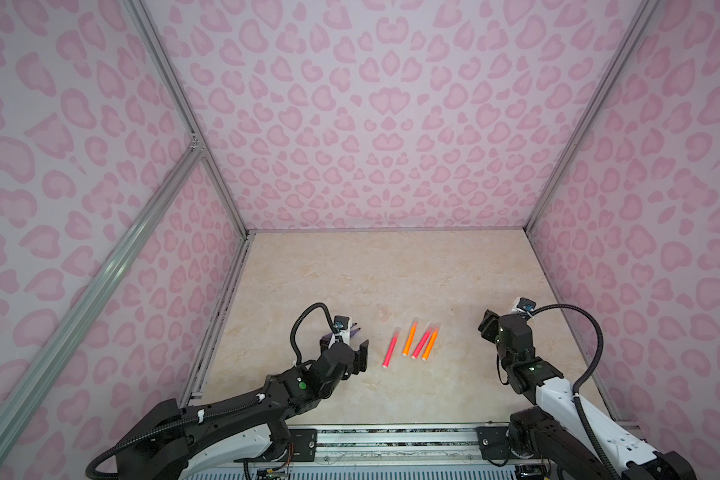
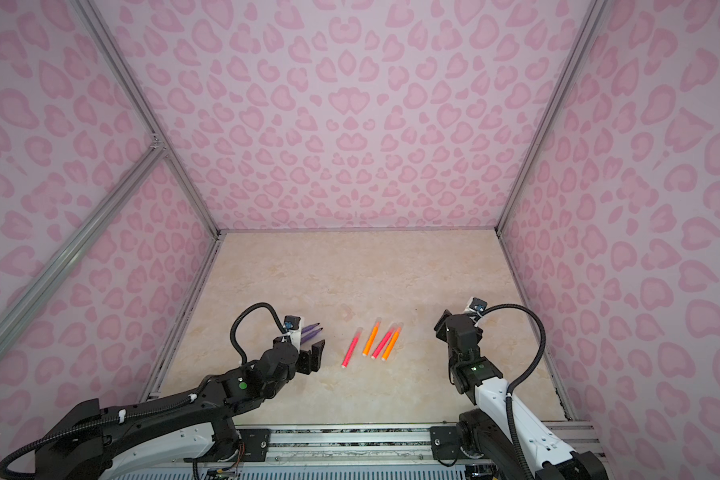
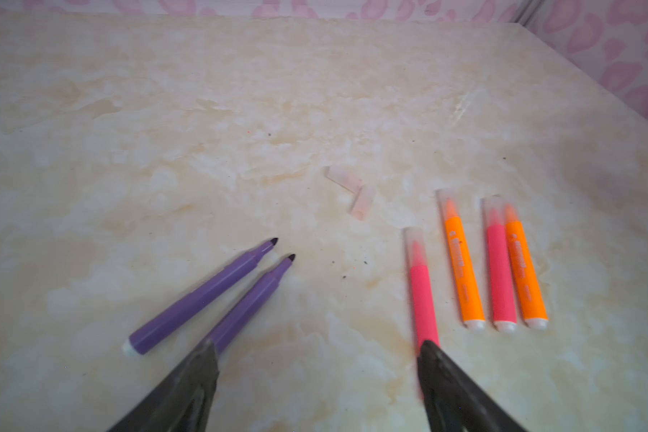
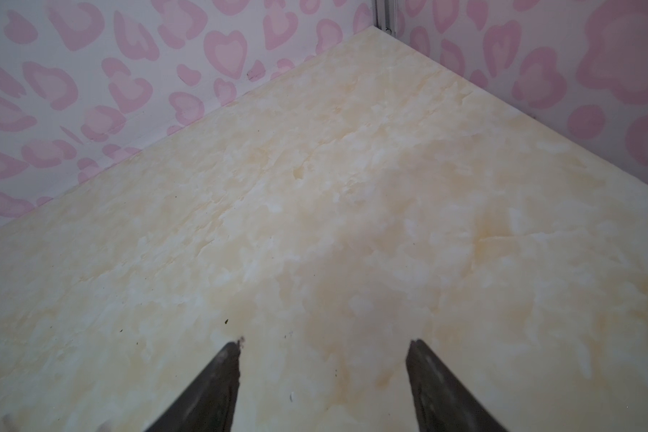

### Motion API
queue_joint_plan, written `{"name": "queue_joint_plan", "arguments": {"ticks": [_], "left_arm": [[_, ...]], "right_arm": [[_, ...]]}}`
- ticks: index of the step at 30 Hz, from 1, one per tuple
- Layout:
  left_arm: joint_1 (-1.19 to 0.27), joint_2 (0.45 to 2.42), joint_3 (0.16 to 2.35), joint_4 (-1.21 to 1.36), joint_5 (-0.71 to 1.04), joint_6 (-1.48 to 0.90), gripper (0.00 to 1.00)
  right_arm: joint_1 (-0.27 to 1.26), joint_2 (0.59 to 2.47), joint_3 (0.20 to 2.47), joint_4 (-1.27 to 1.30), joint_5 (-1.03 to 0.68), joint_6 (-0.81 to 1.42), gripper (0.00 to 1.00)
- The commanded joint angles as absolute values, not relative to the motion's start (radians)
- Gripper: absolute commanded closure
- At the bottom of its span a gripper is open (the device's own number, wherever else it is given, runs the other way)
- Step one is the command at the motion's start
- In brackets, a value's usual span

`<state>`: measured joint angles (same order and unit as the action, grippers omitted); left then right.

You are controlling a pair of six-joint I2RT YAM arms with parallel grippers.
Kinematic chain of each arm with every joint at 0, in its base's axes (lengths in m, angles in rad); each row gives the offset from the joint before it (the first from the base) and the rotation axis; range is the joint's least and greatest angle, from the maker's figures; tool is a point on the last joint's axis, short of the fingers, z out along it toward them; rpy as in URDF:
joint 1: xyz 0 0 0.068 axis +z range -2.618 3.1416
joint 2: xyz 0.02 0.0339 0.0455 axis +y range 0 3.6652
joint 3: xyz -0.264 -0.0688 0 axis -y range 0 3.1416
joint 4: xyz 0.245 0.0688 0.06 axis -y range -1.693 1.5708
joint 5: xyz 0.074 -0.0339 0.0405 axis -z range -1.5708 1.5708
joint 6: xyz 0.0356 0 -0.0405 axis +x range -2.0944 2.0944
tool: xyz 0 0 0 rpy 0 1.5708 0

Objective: Insert the pens into the pen caps
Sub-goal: 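Move the open left gripper over the purple markers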

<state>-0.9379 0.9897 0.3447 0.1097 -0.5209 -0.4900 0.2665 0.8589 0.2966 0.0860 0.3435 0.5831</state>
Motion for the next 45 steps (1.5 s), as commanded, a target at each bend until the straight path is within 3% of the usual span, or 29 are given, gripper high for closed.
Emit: {"name": "queue_joint_plan", "arguments": {"ticks": [1,9,19,35,45], "left_arm": [[-0.894,1.024,0.367,0.054,-0.564,-0.501,0.19],[-0.858,1.275,0.492,0.003,-0.492,-0.548,0.29],[-0.857,1.442,0.589,-0.054,-0.486,-0.545,0.3],[-0.813,1.51,0.601,-0.037,-0.463,-0.513,0.28],[-0.813,1.558,0.621,-0.022,-0.408,-0.487,0.32]], "right_arm": [[0.266,0.857,0.298,0.109,0.348,0.577,0.28],[0.266,0.826,0.284,0.11,0.348,0.577,0.28],[0.267,0.824,0.282,0.112,0.348,0.578,0.28],[0.267,0.844,0.291,0.112,0.347,0.578,0.28],[0.267,0.853,0.295,0.112,0.348,0.578,0.28]]}}
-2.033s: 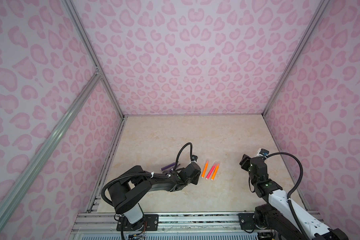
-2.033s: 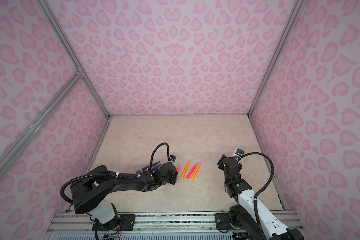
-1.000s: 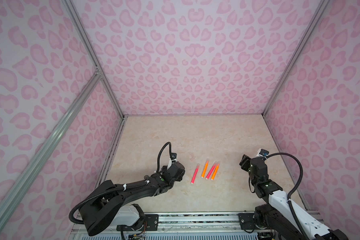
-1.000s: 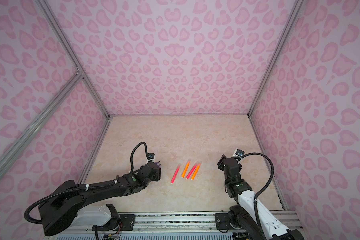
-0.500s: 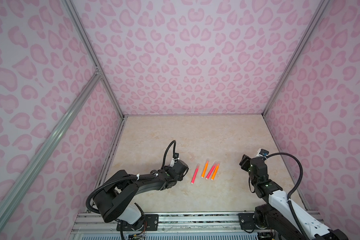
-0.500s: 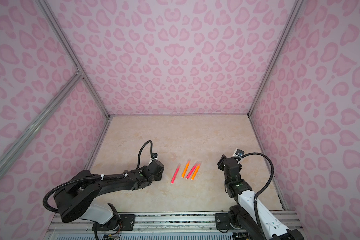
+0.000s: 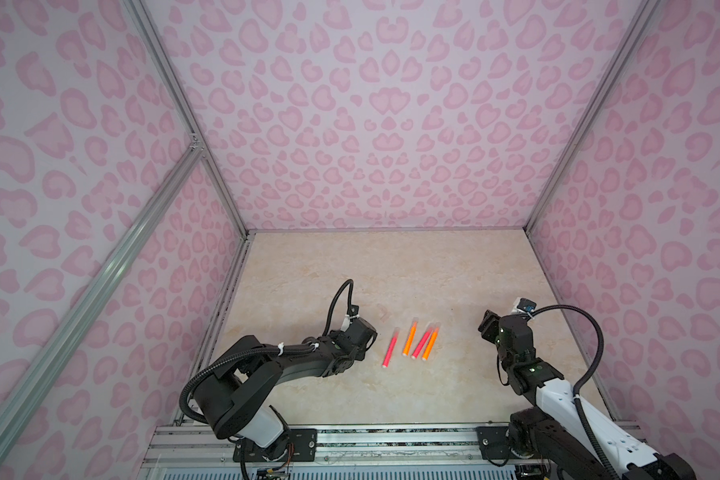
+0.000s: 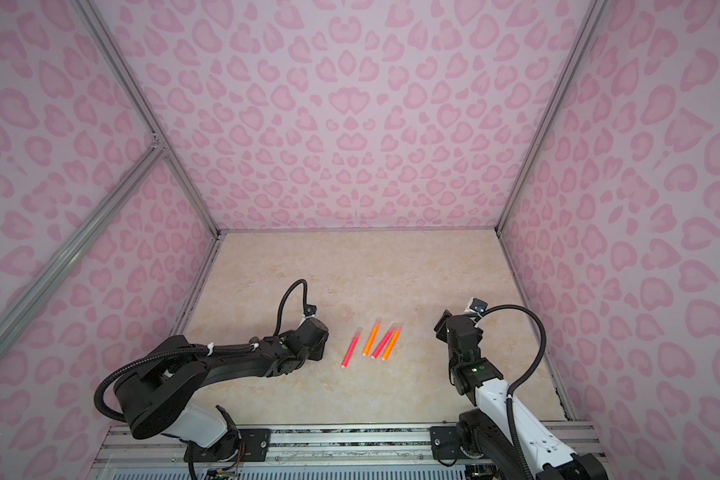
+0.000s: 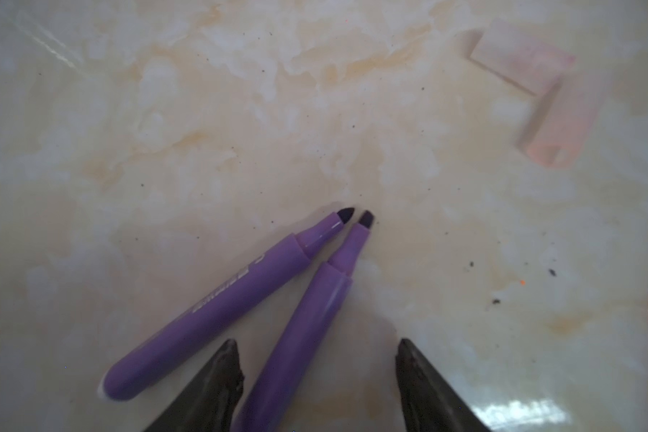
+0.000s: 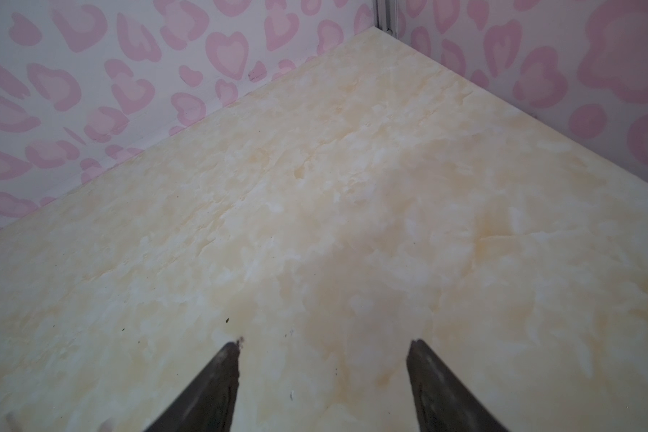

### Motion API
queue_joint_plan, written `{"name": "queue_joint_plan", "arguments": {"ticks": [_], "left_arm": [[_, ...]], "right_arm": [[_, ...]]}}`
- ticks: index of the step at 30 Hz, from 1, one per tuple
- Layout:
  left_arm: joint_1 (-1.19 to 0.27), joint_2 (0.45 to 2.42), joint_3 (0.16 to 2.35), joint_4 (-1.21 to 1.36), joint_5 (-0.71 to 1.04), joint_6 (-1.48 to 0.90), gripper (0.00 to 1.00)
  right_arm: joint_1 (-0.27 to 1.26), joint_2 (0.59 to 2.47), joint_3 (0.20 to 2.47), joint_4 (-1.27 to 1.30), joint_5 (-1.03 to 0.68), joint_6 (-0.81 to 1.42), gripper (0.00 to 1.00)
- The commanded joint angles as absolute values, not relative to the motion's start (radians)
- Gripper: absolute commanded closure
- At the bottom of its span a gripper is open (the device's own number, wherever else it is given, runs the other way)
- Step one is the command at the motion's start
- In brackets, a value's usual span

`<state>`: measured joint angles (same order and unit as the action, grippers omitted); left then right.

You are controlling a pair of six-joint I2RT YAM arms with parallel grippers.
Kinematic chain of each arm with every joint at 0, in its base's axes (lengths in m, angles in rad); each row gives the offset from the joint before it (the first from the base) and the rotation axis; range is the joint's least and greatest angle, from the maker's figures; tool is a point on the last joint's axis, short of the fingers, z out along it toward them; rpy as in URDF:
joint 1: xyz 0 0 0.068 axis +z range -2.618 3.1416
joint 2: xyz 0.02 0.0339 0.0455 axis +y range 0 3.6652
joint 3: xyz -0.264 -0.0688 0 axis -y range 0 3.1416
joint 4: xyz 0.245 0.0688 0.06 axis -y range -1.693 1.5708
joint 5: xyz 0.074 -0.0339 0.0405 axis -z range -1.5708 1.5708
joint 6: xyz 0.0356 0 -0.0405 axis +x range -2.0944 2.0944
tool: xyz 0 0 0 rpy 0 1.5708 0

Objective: Insert the pens into the pen caps
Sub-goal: 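Move the open left gripper over the purple markers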

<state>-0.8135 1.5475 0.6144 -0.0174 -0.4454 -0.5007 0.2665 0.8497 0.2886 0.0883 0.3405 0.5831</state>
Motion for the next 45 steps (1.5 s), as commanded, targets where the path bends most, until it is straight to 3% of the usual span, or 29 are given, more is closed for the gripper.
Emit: {"name": "queue_joint_plan", "arguments": {"ticks": [1,6,21,38,45], "left_arm": [[-0.813,1.559,0.62,-0.022,-0.41,-0.486,0.32],[-0.811,1.559,0.62,-0.022,-0.41,-0.48,0.33],[-0.812,1.612,0.646,-0.012,-0.36,-0.466,0.58],[-0.812,1.544,0.614,-0.027,-0.33,-0.459,0.63],[-0.811,1.571,0.627,-0.027,-0.318,-0.456,0.78]], "right_arm": [[0.267,0.854,0.296,0.112,0.348,0.578,0.28],[0.267,0.859,0.298,0.111,0.348,0.578,0.28],[0.267,0.858,0.3,0.109,0.35,0.578,0.28],[0.267,0.856,0.298,0.108,0.351,0.579,0.28],[0.268,0.853,0.296,0.106,0.351,0.579,0.28]]}}
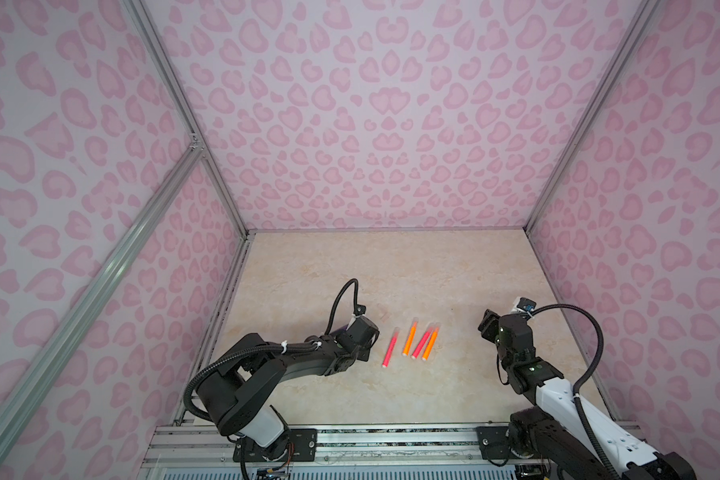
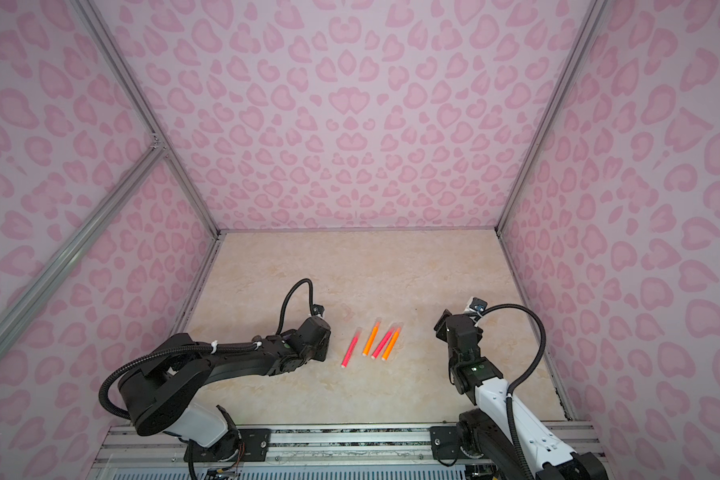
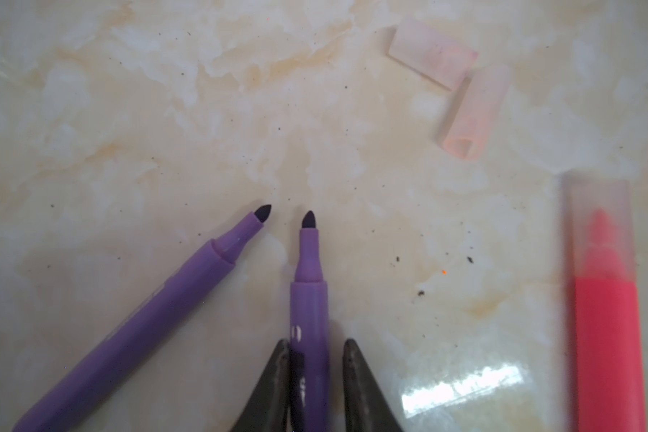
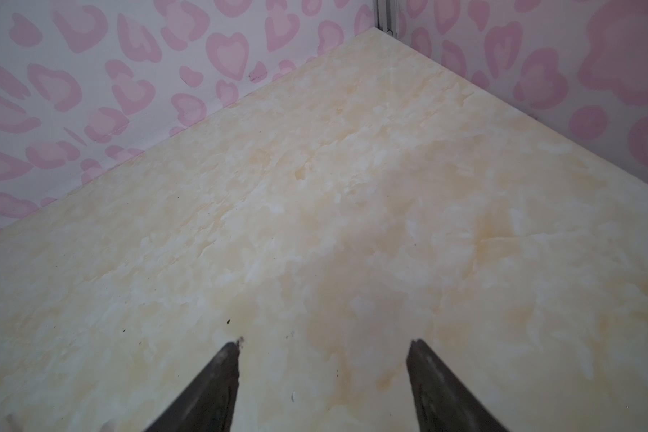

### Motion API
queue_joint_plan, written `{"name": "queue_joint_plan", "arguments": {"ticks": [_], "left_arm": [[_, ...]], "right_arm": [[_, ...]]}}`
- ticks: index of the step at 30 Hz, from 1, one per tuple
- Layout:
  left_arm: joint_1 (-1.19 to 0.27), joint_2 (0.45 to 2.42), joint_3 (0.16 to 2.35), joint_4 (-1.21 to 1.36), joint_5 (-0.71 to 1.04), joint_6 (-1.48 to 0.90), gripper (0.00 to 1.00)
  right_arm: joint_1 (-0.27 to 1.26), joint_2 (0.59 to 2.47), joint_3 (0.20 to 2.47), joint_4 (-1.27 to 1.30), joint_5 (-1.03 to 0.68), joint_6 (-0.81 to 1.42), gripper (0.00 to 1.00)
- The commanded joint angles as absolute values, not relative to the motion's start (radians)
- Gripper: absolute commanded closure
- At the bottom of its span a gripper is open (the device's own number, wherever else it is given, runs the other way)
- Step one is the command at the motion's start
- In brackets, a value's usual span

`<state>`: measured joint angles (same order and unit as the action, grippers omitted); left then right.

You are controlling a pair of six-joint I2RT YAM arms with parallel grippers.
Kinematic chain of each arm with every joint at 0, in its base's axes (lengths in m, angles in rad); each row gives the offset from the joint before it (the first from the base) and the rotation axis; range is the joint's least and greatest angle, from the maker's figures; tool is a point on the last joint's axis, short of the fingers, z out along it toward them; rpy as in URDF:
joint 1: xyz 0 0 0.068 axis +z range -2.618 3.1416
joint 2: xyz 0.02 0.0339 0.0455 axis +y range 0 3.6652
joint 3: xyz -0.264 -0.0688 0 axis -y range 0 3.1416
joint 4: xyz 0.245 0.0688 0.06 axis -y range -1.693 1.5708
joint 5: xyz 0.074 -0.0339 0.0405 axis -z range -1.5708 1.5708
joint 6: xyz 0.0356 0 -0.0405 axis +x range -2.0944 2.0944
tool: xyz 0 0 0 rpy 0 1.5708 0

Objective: Insert the pens into the pen caps
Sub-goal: 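Move the open left gripper over the purple markers, then grasp a purple marker with the left gripper and lift it upright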

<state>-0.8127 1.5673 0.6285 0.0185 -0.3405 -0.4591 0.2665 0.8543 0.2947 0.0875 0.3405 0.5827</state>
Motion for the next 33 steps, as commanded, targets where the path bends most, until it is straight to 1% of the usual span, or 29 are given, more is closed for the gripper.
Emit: {"name": "queue_joint_plan", "arguments": {"ticks": [1,4,6,10,13,15,17,19,21,23,26,28,30,33], "left_arm": [[-0.812,1.564,0.624,-0.025,-0.315,-0.457,0.8],[-0.811,1.54,0.611,-0.02,-0.31,-0.457,0.86],[-0.812,1.527,0.604,-0.014,-0.303,-0.46,0.88],[-0.812,1.506,0.592,0.002,-0.281,-0.458,0.97],[-0.812,1.47,0.568,0.048,-0.242,-0.453,0.97],[-0.811,1.425,0.538,0.088,-0.227,-0.454,0.97],[-0.814,1.358,0.493,0.149,-0.207,-0.451,0.97],[-0.816,1.285,0.435,0.238,-0.174,-0.445,0.97],[-0.817,1.219,0.385,0.304,-0.136,-0.44,0.97],[-0.821,1.166,0.347,0.346,-0.12,-0.435,0.97],[-0.842,1.102,0.3,0.403,-0.129,-0.414,0.97],[-0.856,1.054,0.266,0.439,-0.126,-0.4,0.97],[-0.872,1.003,0.234,0.462,-0.127,-0.388,0.97],[-0.894,0.916,0.194,0.473,-0.141,-0.373,0.97]], "right_arm": [[0.266,0.853,0.296,0.107,0.351,0.579,0.28],[0.267,0.853,0.297,0.107,0.353,0.579,0.28],[0.266,0.854,0.296,0.107,0.35,0.578,0.28],[0.266,0.856,0.298,0.109,0.35,0.578,0.28],[0.266,0.855,0.3,0.111,0.339,0.576,0.28],[0.268,0.844,0.308,0.087,0.295,0.59,0.29],[0.29,0.825,0.302,0.097,0.207,0.634,0.29],[0.381,0.804,0.293,0.137,0.187,0.67,0.29],[0.546,0.79,0.312,0.15,0.268,0.696,0.29],[0.746,0.792,0.332,0.191,0.371,0.717,0.29],[0.99,0.842,0.339,0.328,0.457,0.744,0.29],[1.092,0.919,0.374,0.392,0.488,0.755,0.29],[1.156,1.025,0.435,0.415,0.486,0.768,0.3],[1.187,1.198,0.541,0.422,0.427,0.797,0.34]]}}
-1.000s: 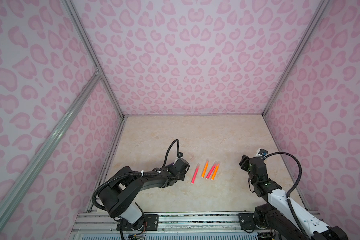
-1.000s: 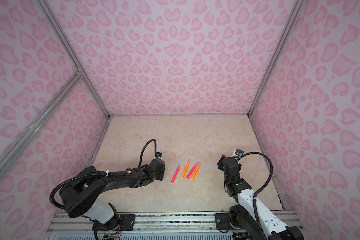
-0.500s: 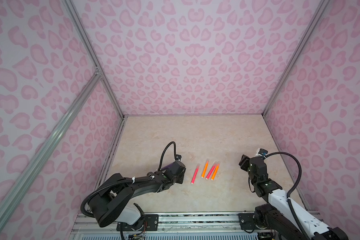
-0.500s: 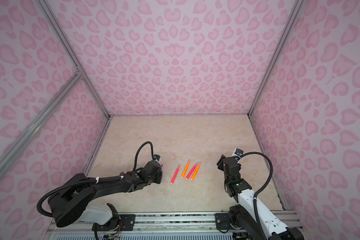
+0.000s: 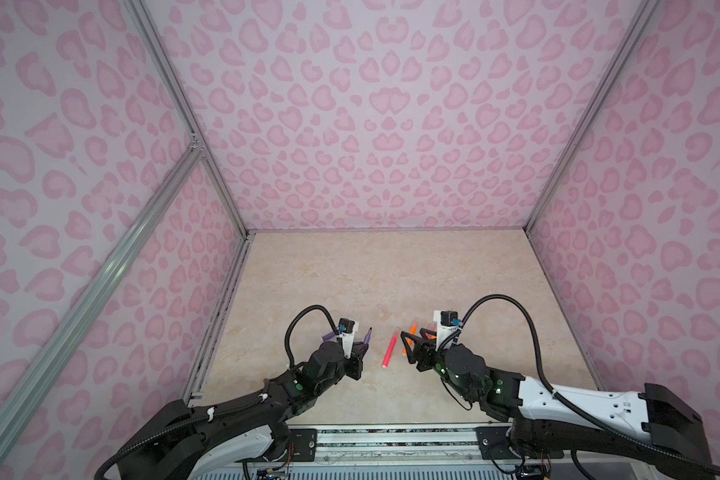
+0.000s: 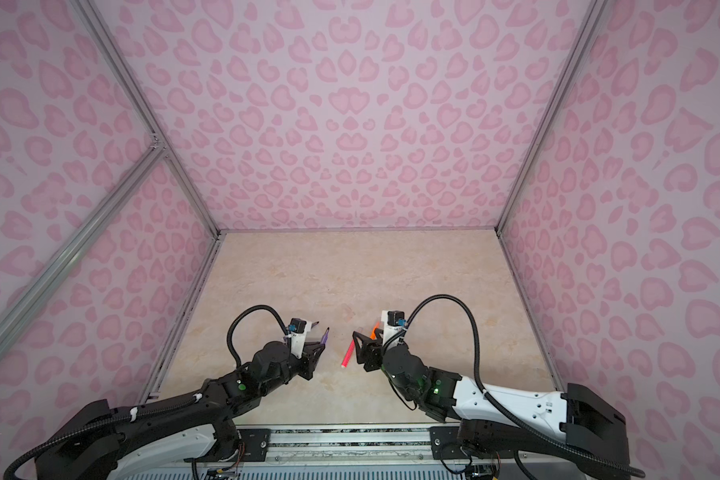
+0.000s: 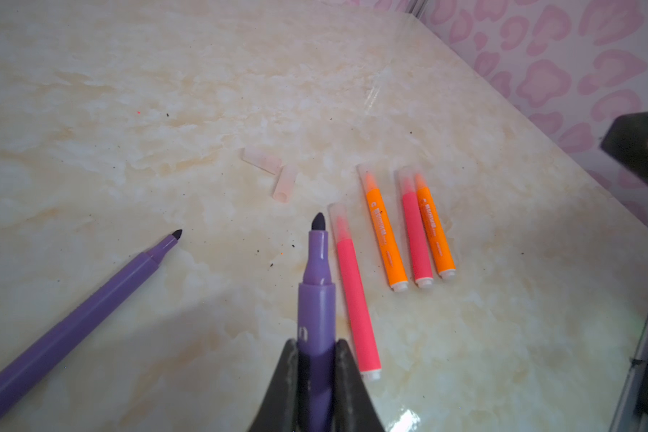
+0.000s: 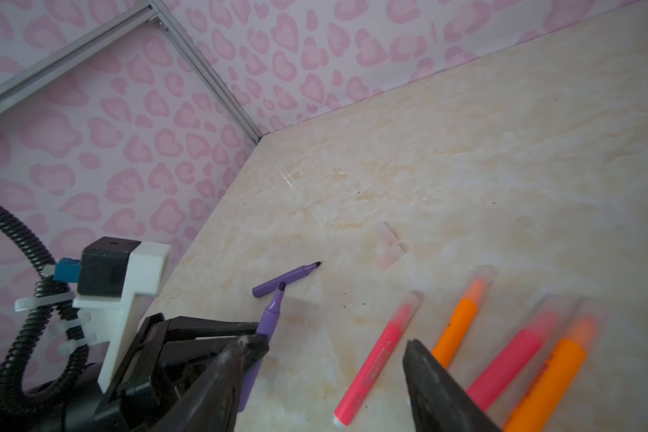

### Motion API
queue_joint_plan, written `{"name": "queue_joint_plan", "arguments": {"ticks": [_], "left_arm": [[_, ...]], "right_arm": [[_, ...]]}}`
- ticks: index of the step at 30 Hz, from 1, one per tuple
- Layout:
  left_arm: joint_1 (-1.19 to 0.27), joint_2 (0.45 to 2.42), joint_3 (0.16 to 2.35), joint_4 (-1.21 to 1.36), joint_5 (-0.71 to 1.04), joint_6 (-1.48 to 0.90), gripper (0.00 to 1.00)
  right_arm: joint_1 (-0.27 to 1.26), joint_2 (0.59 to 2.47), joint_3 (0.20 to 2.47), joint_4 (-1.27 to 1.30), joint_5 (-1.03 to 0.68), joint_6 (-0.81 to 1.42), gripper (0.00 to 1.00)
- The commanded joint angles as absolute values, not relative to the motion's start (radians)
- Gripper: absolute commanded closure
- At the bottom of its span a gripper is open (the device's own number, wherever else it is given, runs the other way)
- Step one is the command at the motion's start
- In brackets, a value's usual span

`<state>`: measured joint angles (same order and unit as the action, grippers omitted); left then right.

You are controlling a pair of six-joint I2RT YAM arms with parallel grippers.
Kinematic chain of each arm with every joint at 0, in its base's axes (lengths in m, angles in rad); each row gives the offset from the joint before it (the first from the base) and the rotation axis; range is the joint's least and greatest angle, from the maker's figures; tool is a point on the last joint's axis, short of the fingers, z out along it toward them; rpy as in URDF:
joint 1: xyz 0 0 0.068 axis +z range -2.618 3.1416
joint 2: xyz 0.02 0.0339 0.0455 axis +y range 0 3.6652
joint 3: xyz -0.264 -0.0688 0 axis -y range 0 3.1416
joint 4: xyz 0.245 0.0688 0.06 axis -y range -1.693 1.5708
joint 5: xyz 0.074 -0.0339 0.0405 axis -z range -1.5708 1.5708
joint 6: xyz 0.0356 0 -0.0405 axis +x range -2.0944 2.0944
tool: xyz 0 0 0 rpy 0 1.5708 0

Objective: Insert the pens into the pen caps
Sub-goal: 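Grasp a purple marker with the left gripper and lift it upright, then hold the purple marker upright with the left gripper while the right gripper approaches it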

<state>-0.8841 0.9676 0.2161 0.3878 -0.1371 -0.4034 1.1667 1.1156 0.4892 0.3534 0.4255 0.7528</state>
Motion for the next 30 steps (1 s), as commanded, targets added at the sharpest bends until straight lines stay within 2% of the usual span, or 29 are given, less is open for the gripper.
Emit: {"name": "queue_joint_plan", "arguments": {"ticks": [1,7,20,30], "left_arm": [[-0.9,0.881,0.179,0.473,-0.141,-0.366,0.97],[-0.908,0.672,0.105,0.434,-0.15,-0.349,0.97],[-0.908,0.422,0.031,0.385,-0.118,-0.359,0.97],[-0.908,0.351,0.026,0.341,-0.106,-0.364,0.97]], "right_arm": [[1.188,1.248,0.566,0.434,0.405,0.806,0.36],[1.21,1.417,0.643,0.522,0.337,0.82,0.37],[1.255,1.521,0.747,0.508,0.345,0.828,0.41],[1.255,1.561,0.777,0.526,0.333,0.846,0.6]]}}
